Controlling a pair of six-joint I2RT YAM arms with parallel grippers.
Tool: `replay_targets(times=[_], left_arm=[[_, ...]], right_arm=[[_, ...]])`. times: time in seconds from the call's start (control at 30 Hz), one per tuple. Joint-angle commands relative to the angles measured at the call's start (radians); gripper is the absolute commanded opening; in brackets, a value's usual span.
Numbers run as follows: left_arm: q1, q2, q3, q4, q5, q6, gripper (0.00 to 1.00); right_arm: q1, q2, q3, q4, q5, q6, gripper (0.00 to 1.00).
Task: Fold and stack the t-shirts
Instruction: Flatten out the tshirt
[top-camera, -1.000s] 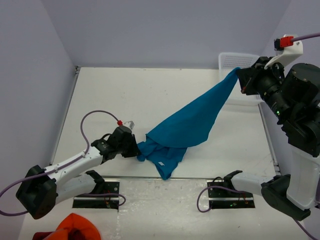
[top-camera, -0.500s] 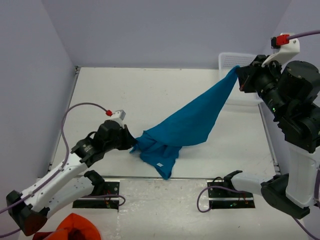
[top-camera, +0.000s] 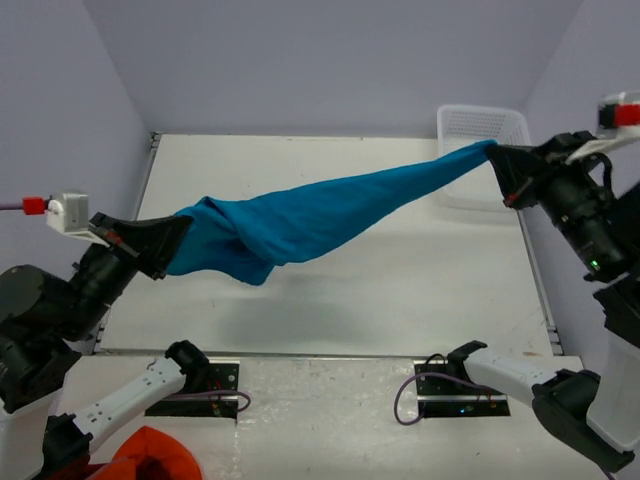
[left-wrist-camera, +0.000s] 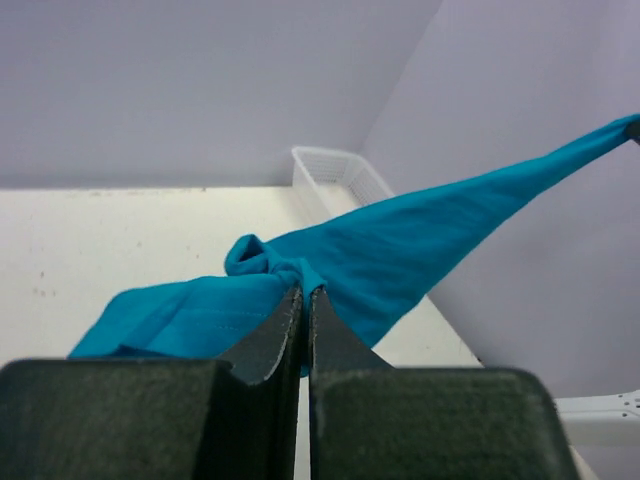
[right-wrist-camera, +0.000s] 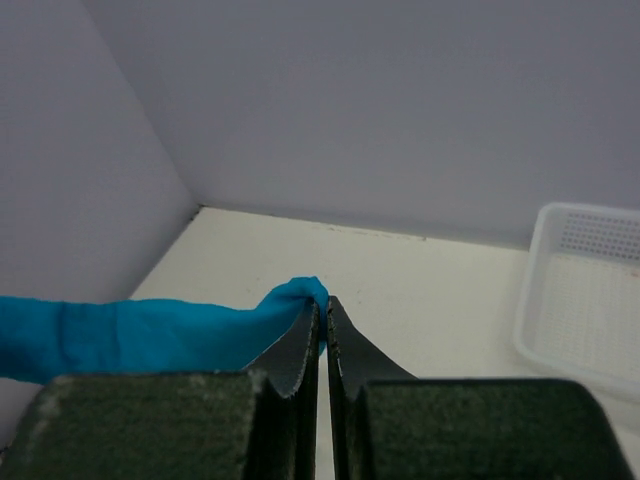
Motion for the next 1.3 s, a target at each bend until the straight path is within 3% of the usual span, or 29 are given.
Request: replay_targets(times=[0.0,0.2,0.4,0.57,0.73,0.83,0.97,1.17,1.27], left_arm=[[-0.002,0.014,0.118,0.008,0.087,0.110,0.00],[-0.002,0.065,0.225,-0.005,0.104,0.137,0.00],[-0.002,0.163,0.248,-0.068,-0.080,0.125,0.00],[-0.002,0.232,0.224,-0.067,-0.210,0.124,0.00],[-0.002,0.414,0.197,-0.096,-0.364,0.135,0.00],[0.001,0.523,0.134,-0.071,-0.379,0.104,0.00],[0.118,0.679,0.094,-0.087,-0.323,0.049,0.00],[0.316,0.949,-0.021,0.042,-0.283,0.042,0.00],[0.341,1.031,-0.018,0.085,-0.278,0.045,0.00]], right_arm=[[0.004,-0.121,0.066,0.064,-0.165,0.009,0.00],[0.002,-0.192,0.089,0.032,-0.302,0.035,0.00],[0.002,-0.209,-0.012,0.036,-0.301,0.072,0.00],[0.004,-0.223,-0.154,0.084,-0.295,0.078,0.00],[0.004,-0.204,-0.334,0.159,-0.234,0.067,0.00],[0.004,-0.166,-0.455,0.206,-0.177,0.070,0.00],[0.002,-0.095,-0.581,0.249,-0.135,0.099,0.00],[0.031,0.040,-0.731,0.296,-0.025,0.121,0.00],[0.044,0.099,-0.744,0.311,0.010,0.121,0.00]])
